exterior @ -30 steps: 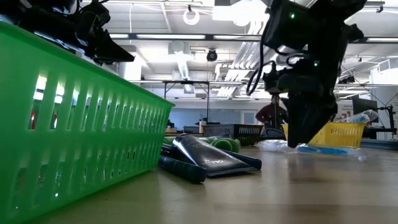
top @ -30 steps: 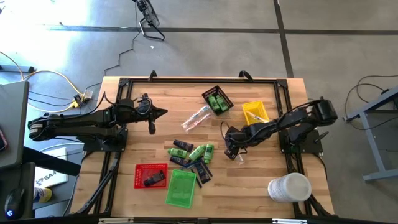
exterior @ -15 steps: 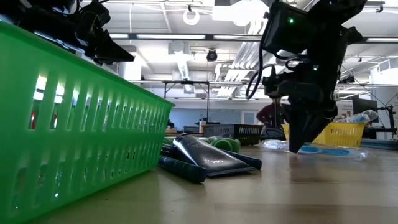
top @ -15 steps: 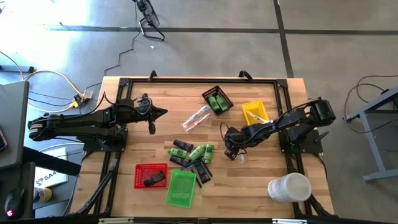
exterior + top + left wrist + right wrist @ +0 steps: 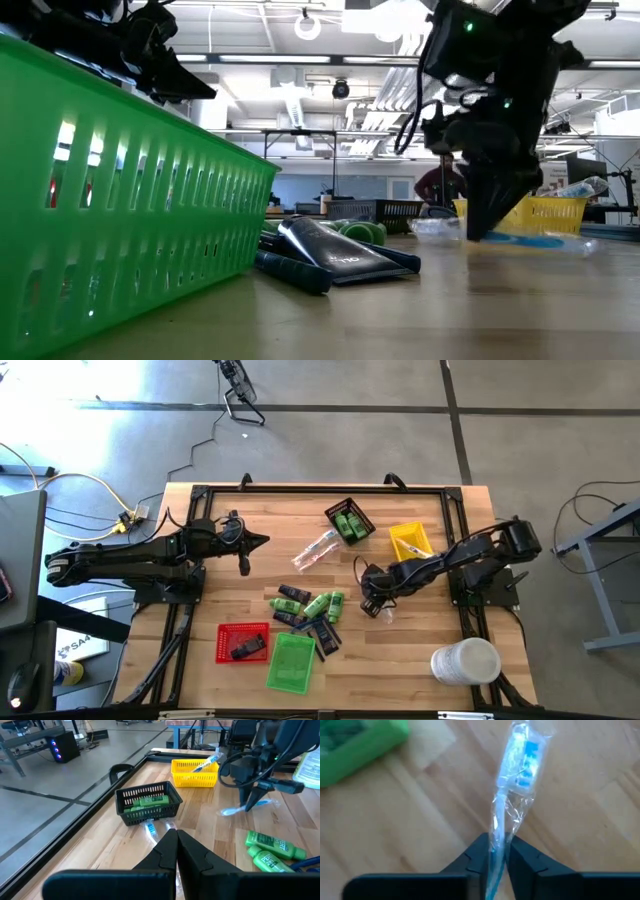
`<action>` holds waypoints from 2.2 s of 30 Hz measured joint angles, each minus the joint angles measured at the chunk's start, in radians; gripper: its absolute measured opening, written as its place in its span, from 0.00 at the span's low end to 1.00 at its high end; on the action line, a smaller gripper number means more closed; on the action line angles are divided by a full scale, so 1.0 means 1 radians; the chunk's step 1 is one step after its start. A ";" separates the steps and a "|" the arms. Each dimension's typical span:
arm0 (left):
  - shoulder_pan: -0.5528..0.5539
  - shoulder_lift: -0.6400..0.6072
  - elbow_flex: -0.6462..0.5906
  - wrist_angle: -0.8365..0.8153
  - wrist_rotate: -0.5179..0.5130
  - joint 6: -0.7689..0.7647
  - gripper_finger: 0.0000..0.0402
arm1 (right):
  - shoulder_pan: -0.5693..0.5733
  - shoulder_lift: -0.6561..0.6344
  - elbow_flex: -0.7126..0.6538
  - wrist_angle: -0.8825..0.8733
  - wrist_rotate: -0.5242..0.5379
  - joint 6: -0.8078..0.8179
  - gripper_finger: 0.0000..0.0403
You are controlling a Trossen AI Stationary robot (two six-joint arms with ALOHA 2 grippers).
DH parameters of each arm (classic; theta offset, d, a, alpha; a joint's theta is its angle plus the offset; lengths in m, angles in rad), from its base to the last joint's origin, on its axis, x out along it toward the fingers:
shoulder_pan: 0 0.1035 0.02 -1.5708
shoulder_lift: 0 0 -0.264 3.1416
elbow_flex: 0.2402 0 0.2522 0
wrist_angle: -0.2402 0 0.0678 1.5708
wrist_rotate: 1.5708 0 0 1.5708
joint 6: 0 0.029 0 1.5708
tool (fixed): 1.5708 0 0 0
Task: Pick & Place Travel size toiletries
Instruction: Put the right blue toothbrush into the yellow bin
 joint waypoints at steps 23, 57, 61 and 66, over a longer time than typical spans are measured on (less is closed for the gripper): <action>0.000 0.000 0.000 0.000 0.000 0.000 0.00 | -0.121 -0.551 0.002 -0.240 0.353 -0.058 0.04; 0.000 0.000 0.000 0.000 0.000 0.000 0.00 | -0.445 -0.215 0.211 -0.755 0.248 -0.440 0.04; 0.000 0.000 0.000 0.000 0.000 0.000 0.00 | -0.456 -0.169 0.211 -0.766 0.232 -0.479 0.04; 0.000 0.000 0.000 0.000 0.000 0.000 0.00 | -0.456 -0.134 0.211 -0.784 0.226 -0.506 0.04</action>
